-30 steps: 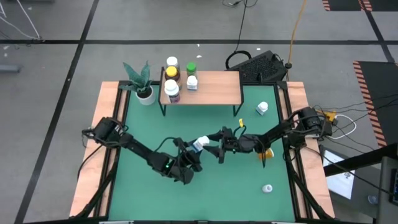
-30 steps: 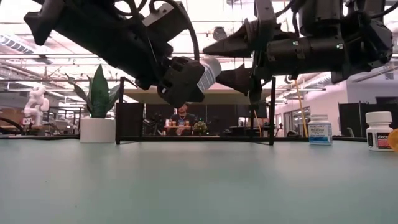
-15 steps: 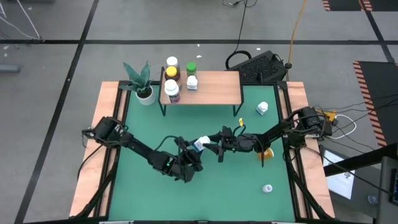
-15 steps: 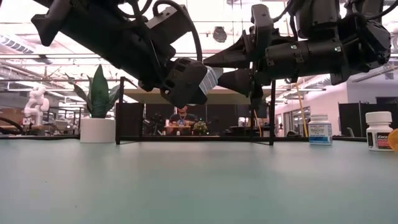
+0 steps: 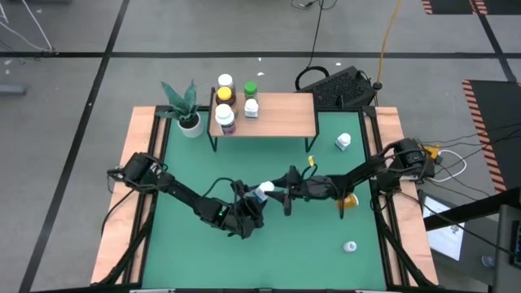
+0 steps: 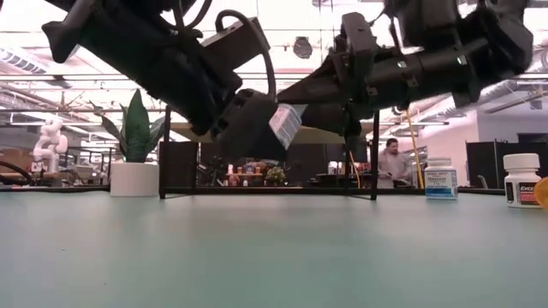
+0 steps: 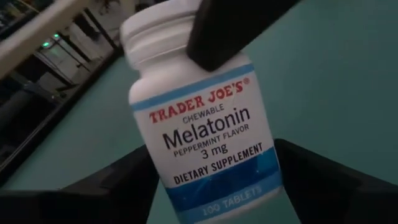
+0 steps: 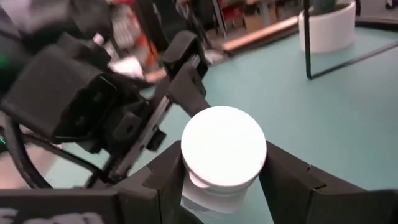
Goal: Pick and place medicine bottles onto shelf by color
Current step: Put the bottom blue white pill bottle on the shelf
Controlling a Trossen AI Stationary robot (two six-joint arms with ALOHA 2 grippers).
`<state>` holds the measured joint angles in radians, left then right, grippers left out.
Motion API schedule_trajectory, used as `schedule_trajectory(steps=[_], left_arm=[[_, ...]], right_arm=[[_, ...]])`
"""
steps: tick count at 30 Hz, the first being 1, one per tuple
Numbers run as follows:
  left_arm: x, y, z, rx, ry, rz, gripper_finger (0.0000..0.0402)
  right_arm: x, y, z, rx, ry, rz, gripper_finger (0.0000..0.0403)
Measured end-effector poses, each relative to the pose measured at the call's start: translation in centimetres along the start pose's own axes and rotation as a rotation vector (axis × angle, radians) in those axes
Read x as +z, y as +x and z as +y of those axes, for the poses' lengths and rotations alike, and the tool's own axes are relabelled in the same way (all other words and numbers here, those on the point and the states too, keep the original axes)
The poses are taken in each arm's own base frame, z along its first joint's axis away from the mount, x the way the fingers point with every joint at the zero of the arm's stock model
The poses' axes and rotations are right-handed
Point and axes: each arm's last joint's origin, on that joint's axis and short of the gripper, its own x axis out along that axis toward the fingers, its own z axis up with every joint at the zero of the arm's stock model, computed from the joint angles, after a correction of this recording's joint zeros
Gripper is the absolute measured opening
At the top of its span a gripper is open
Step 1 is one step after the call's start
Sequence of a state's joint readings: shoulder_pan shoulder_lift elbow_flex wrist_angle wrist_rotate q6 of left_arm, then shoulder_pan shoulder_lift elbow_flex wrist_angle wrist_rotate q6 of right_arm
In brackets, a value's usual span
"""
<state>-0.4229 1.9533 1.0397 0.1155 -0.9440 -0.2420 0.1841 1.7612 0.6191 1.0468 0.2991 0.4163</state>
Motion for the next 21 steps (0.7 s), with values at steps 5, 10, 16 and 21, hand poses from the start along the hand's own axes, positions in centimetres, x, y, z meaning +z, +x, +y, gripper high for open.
schedule_trajectory(steps=[5,10,16,21], left_arm=[[-0.7,-0.2,0.1,-0.028,0.060,0.060,0.0320],[-0.5,-1.1,0.9,-0.027,-0.001,0.100,0.0332],[0.9,-2.7,3.3,0.031,-0.080,0.114,0.0322],[1.0,-3.3,4.6,0.116,-0.170,0.107,0.0313]], right_arm=[[2.1,0.8,1.3,-0.055,-0.134,0.161,0.0168],[5.0,0.6,2.4,-0.067,-0.322,0.253,0.0169],[9.8,0.6,2.3,-0.085,-0.595,0.247,0.0169],[15.2,1.5,0.3,-0.086,-0.642,0.357,0.0169]])
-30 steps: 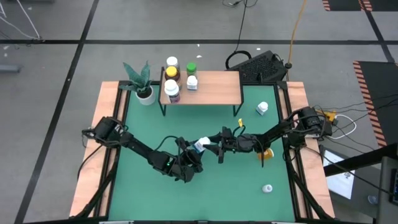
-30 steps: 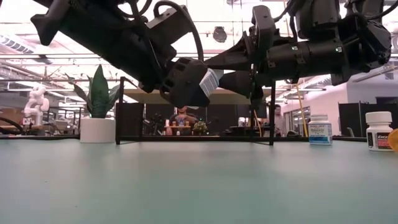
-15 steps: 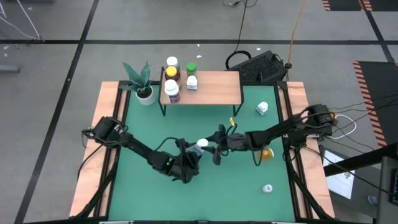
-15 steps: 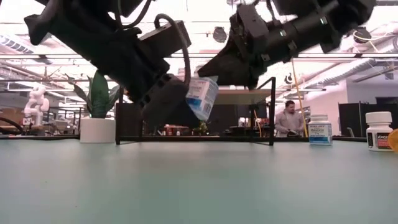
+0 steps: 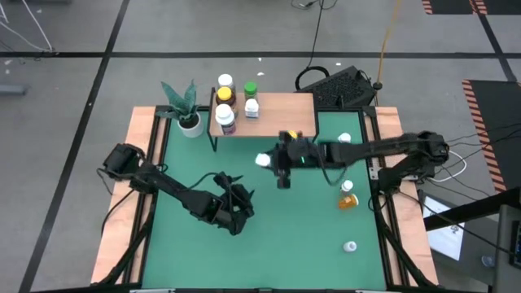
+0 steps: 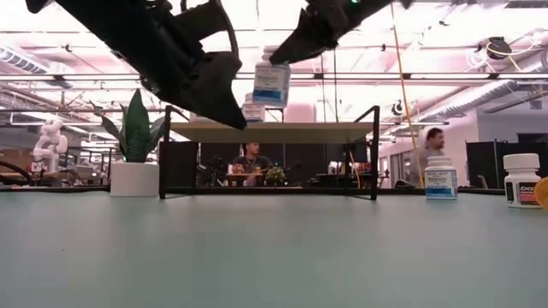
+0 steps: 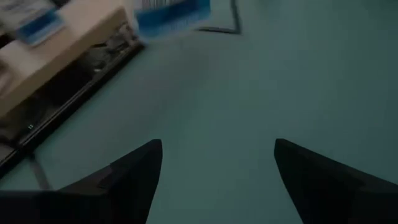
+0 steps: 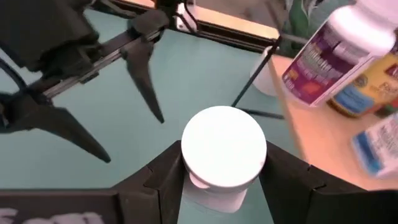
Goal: Pick and place medicine bottles onto shelf by color
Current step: Put the bottom blue white pill bottle on the shelf
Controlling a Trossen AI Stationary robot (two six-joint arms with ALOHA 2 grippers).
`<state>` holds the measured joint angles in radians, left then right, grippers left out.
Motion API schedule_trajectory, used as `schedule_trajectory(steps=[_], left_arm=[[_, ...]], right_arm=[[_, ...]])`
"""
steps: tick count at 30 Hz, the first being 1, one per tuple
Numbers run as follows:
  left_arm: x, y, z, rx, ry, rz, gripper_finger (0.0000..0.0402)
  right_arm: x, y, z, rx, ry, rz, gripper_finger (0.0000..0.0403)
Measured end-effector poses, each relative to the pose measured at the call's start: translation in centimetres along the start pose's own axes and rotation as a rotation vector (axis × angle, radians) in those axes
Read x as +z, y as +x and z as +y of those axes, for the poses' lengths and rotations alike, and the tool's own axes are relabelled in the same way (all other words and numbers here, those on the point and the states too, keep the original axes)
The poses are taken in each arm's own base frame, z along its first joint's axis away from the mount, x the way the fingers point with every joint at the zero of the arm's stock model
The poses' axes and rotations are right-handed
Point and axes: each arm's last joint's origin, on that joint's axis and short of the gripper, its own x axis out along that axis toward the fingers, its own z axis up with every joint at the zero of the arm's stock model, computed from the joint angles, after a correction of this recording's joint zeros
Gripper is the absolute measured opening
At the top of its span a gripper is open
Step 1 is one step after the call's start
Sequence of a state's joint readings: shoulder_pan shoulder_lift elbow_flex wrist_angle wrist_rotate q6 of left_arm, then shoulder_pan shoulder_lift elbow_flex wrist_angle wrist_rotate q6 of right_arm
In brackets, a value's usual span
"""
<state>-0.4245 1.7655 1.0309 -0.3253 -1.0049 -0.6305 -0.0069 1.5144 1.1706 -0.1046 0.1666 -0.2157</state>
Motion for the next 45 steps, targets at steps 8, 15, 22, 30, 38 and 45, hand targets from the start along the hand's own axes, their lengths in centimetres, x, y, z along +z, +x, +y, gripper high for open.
schedule_trajectory(steps=[8,15,22,30,38,45], left_arm=[[0.0,0.3,0.3,0.032,-0.050,-0.013,0.0312],[0.1,0.7,0.5,0.036,-0.066,-0.005,0.0312],[0.3,0.9,0.6,0.038,-0.061,-0.007,0.0312],[0.3,1.1,0.7,0.042,-0.029,-0.001,0.0312],[0.2,1.1,0.7,0.039,-0.012,0.007,0.0312],[0.2,1.1,0.7,0.030,-0.008,0.015,0.0312]], right_arm=[[3.0,-1.0,-7.3,0.053,-0.044,-0.094,0.0169],[1.7,0.5,-11.5,0.086,-0.004,-0.169,0.0169],[0.4,3.2,-14.3,0.107,0.048,-0.130,0.0169],[0.3,5.2,-16.1,0.115,0.066,-0.061,0.0169],[-0.6,6.0,-16.6,0.143,0.072,-0.025,0.0169],[-0.6,5.8,-16.8,0.137,0.046,-0.024,0.0178]])
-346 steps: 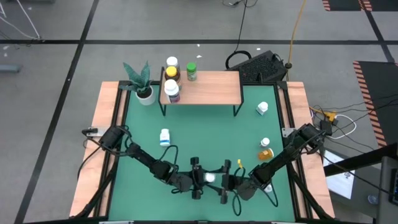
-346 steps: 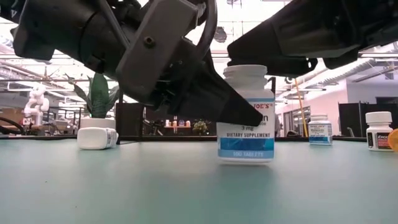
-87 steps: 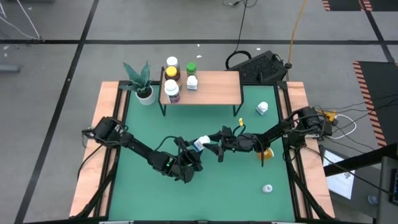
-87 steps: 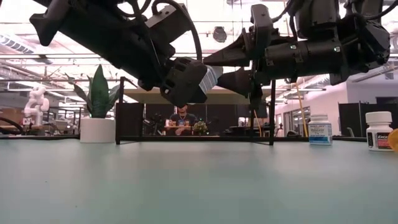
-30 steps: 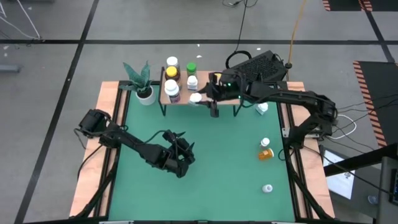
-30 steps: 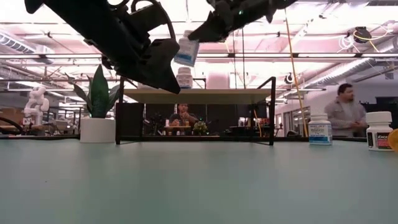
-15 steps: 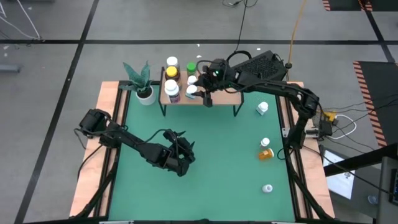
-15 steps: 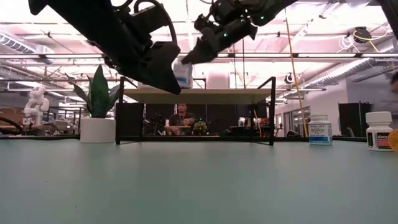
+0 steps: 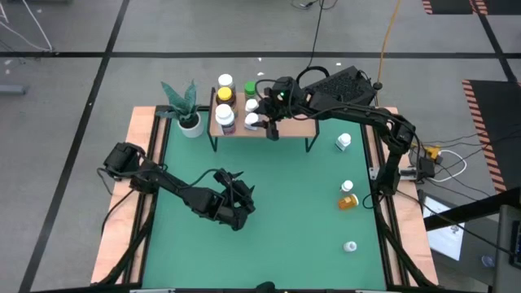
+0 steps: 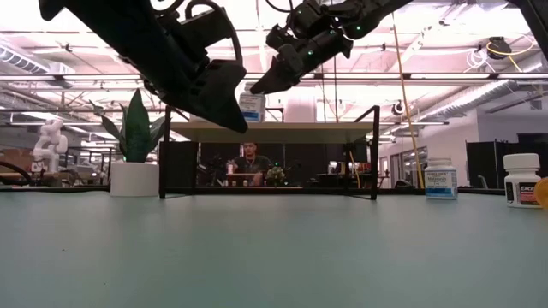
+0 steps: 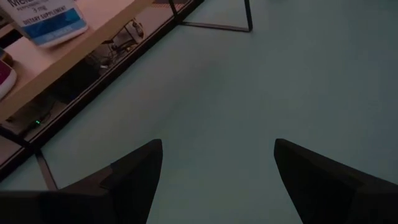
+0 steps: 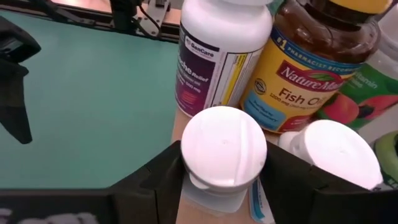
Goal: Pick and place medicine bottles onto shelf by color
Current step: Put the bottom blue white pill bottle on the shelf, then put the black white pill bottle on the shelf
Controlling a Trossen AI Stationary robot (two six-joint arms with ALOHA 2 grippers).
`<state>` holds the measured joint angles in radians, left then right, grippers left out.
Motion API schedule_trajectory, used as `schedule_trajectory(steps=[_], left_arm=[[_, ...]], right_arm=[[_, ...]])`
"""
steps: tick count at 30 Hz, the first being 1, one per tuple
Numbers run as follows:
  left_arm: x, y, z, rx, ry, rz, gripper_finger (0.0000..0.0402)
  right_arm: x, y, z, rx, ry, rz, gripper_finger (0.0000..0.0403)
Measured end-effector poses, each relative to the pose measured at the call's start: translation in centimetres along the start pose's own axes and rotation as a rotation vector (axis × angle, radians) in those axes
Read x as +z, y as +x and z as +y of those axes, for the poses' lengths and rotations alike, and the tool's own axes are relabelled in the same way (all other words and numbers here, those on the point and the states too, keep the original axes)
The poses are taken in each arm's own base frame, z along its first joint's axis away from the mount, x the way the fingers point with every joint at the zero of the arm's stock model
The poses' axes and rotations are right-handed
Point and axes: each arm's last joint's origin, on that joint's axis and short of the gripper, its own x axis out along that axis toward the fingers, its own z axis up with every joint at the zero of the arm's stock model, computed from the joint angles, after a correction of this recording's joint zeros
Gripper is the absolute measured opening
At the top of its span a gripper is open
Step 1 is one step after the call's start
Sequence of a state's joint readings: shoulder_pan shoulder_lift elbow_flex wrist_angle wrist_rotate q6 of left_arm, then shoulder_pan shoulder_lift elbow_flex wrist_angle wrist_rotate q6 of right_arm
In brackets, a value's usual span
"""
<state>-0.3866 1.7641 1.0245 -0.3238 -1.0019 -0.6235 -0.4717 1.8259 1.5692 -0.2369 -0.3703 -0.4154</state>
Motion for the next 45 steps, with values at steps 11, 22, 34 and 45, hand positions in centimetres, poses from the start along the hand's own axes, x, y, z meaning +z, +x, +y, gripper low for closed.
schedule_trajectory(steps=[11,22,34,45], left_arm=[[0.0,0.0,0.0,0.000,0.004,0.004,0.0312],[-0.2,0.1,0.2,0.004,0.016,0.017,0.0312],[-1.1,-0.9,0.0,-0.014,-0.032,0.061,0.0312],[-1.6,-2.0,-0.6,-0.047,-0.048,0.054,0.0312]], right_arm=[[-0.5,0.2,0.0,-0.043,0.013,0.041,0.0224],[0.1,-0.1,-0.2,-0.078,0.049,-0.002,0.0226],[3.3,-4.8,2.9,-0.071,0.086,-0.037,0.0226],[-0.8,-10.3,9.7,-0.212,0.256,0.387,0.0226]])
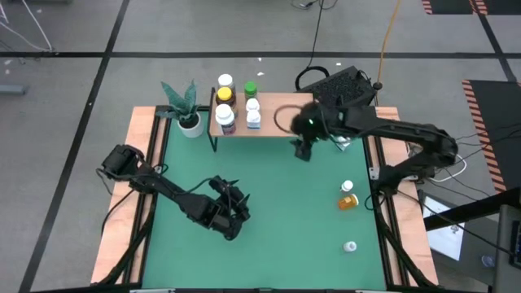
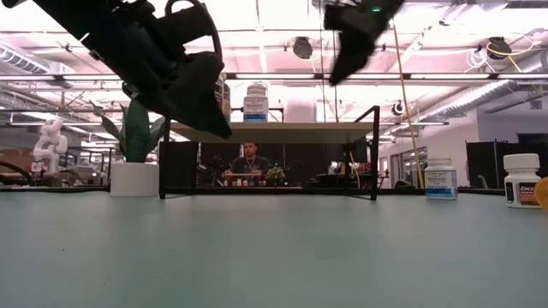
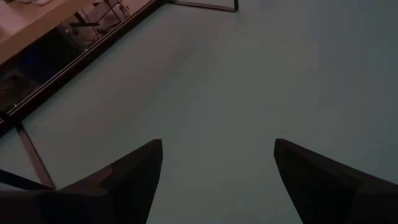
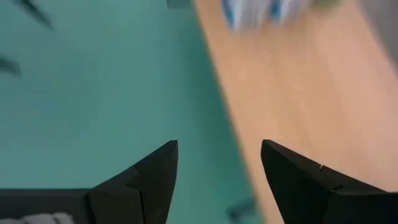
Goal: Pick and place medicine bottles onto shelf by color
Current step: Put the black white pill bottle on the shelf
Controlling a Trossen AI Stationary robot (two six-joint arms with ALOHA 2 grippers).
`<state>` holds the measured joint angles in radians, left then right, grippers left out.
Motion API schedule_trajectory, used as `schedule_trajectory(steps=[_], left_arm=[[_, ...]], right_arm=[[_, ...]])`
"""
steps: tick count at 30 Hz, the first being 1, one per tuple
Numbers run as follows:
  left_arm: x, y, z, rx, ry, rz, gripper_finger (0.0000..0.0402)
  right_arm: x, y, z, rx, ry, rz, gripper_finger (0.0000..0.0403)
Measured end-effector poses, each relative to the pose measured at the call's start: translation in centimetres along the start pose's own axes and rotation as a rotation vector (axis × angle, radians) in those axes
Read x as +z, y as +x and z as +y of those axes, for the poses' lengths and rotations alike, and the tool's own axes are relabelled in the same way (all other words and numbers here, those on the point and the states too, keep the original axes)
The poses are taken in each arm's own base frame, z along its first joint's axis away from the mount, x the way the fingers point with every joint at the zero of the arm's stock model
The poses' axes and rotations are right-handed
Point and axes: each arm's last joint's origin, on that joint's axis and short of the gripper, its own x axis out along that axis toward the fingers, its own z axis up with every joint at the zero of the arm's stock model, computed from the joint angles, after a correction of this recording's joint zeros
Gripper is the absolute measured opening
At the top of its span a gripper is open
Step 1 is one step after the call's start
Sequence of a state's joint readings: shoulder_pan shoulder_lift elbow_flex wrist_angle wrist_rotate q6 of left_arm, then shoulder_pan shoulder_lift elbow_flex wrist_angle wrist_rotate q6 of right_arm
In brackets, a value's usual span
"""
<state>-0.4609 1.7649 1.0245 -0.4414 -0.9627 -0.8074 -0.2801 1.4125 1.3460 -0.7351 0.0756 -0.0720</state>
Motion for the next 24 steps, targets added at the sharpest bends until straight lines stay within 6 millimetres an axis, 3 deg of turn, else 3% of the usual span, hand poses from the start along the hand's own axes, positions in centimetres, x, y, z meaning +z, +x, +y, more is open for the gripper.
schedule_trajectory(steps=[8,12,19,24], left_arm=[[0.6,0.6,0.0,-0.018,-0.055,-0.006,0.0312],[1.0,0.9,-0.1,-0.034,-0.060,-0.014,0.0312],[1.0,0.9,-0.2,-0.060,-0.063,0.002,0.0312],[1.0,0.9,-0.3,-0.071,-0.080,0.012,0.0312]], right_arm=[[-6.4,-2.3,1.3,-0.188,0.073,0.141,0.0226],[-9.7,-3.1,1.3,-0.191,0.215,0.171,0.0226],[-16.0,-2.5,2.5,-0.138,0.351,0.243,0.0225],[-18.9,-2.0,3.6,-0.120,0.400,0.268,0.0210]])
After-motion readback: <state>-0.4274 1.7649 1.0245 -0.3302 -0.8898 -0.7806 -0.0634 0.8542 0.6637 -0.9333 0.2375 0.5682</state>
